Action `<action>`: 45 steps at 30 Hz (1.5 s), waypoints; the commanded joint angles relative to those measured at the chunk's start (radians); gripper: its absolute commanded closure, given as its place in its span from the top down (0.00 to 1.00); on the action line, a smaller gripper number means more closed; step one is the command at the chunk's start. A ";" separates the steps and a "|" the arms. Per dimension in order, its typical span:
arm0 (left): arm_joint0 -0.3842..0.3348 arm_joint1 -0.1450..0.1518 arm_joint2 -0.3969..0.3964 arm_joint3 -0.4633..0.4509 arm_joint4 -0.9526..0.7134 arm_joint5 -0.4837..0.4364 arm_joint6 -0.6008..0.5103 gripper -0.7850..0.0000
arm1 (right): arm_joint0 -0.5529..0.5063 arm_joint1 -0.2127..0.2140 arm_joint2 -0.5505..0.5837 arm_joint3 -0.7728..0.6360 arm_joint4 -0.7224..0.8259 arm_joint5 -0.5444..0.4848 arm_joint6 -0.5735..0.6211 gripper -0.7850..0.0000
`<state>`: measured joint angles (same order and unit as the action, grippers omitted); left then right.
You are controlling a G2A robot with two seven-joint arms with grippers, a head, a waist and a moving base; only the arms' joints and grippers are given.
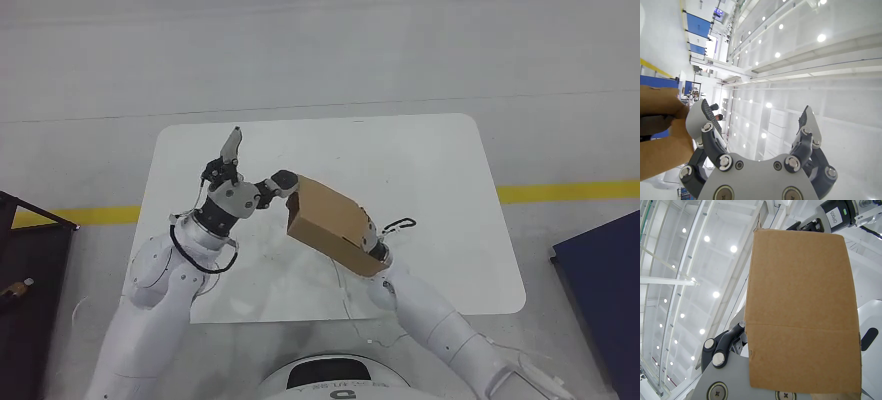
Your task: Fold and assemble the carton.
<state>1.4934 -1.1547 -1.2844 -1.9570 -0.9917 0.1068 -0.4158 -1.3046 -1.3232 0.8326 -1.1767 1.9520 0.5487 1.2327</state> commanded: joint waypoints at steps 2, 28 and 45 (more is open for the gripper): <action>0.004 -0.002 0.019 0.010 0.022 0.005 0.012 1.00 | -0.007 -0.002 0.012 -0.002 -0.004 0.005 0.008 0.00; 0.021 -0.015 -0.002 0.005 -0.061 0.017 0.012 1.00 | -0.002 -0.035 0.042 0.004 -0.046 0.070 -0.031 0.00; 0.194 -0.003 -0.294 -0.078 -0.216 0.005 0.014 1.00 | 0.004 -0.043 0.056 0.006 -0.038 0.081 -0.042 0.00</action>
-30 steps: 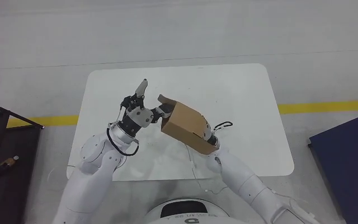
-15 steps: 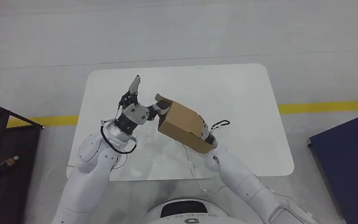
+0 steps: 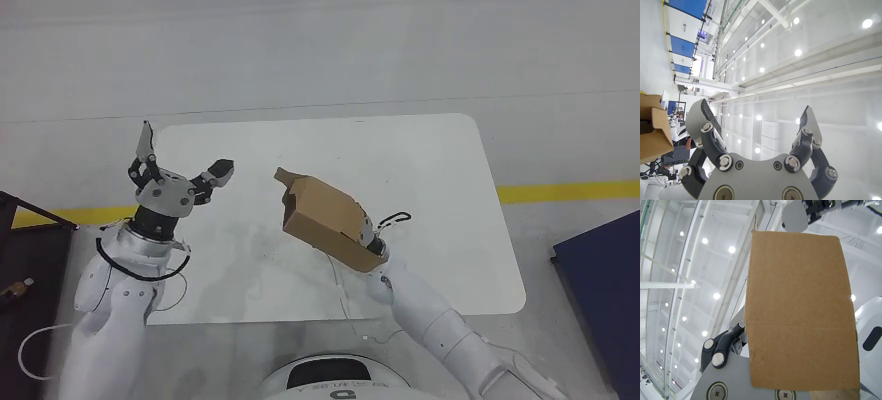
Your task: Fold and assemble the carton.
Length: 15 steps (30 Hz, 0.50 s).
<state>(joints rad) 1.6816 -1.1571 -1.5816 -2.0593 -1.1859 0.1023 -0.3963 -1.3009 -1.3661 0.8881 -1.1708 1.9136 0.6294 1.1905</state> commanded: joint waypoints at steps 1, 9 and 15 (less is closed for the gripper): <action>0.007 -0.002 0.008 0.039 -0.038 0.017 -0.008 1.00 | 0.000 0.000 0.000 0.000 0.000 0.000 0.000 0.00; -0.047 -0.021 0.137 0.167 -0.208 0.106 0.038 1.00 | -0.023 0.000 0.018 -0.047 0.008 -0.007 -0.056 0.00; -0.089 -0.033 0.197 0.215 -0.346 0.199 0.093 1.00 | -0.044 0.000 0.038 -0.051 -0.002 0.005 -0.062 0.00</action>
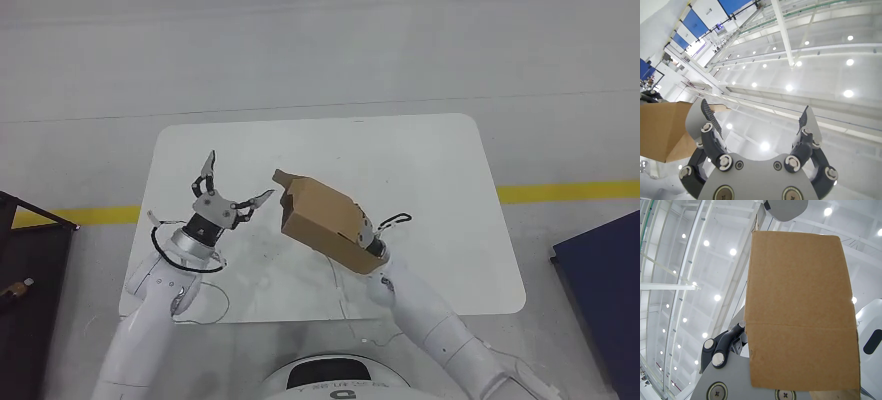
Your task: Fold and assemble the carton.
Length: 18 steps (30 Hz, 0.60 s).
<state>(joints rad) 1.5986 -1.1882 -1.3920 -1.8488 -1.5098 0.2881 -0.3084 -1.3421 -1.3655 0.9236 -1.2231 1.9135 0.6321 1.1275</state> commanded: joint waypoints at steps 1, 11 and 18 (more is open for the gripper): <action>-0.010 -0.003 0.012 0.006 -0.038 0.018 0.002 1.00 | -0.004 0.000 0.004 0.001 -0.003 0.004 0.002 0.00; -0.054 -0.021 0.081 0.057 -0.189 0.065 0.010 1.00 | -0.021 -0.001 0.027 -0.001 -0.041 0.007 0.000 0.00; -0.072 -0.026 0.111 0.067 -0.176 0.092 0.022 1.00 | -0.028 -0.004 0.038 -0.003 -0.052 0.008 -0.016 0.00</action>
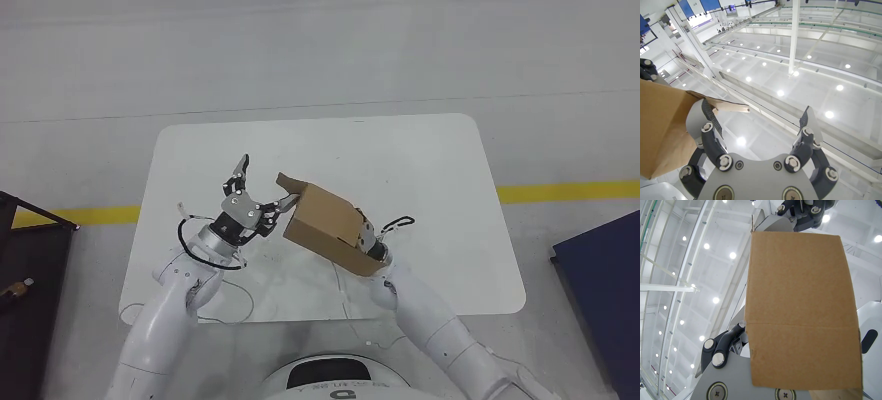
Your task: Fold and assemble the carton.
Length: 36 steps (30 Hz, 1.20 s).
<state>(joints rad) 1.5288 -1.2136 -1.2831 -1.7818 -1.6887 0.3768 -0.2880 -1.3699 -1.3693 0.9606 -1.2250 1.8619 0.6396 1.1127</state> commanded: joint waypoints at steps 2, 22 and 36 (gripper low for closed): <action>-0.006 -0.001 0.003 0.000 0.009 0.008 0.004 1.00 | -0.001 -0.001 0.004 -0.002 -0.002 0.001 -0.002 0.00; -0.024 0.009 -0.045 0.002 0.081 0.105 0.013 1.00 | -0.006 -0.013 0.020 -0.008 -0.027 -0.001 -0.010 0.00; -0.012 0.028 -0.087 -0.016 0.192 0.238 -0.003 0.90 | 0.000 0.003 0.060 -0.001 -0.139 0.049 0.018 0.00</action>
<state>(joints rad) 1.5156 -1.1872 -1.3679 -1.7979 -1.5093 0.6033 -0.2843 -1.3693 -1.3677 1.0183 -1.2237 1.7269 0.6892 1.1322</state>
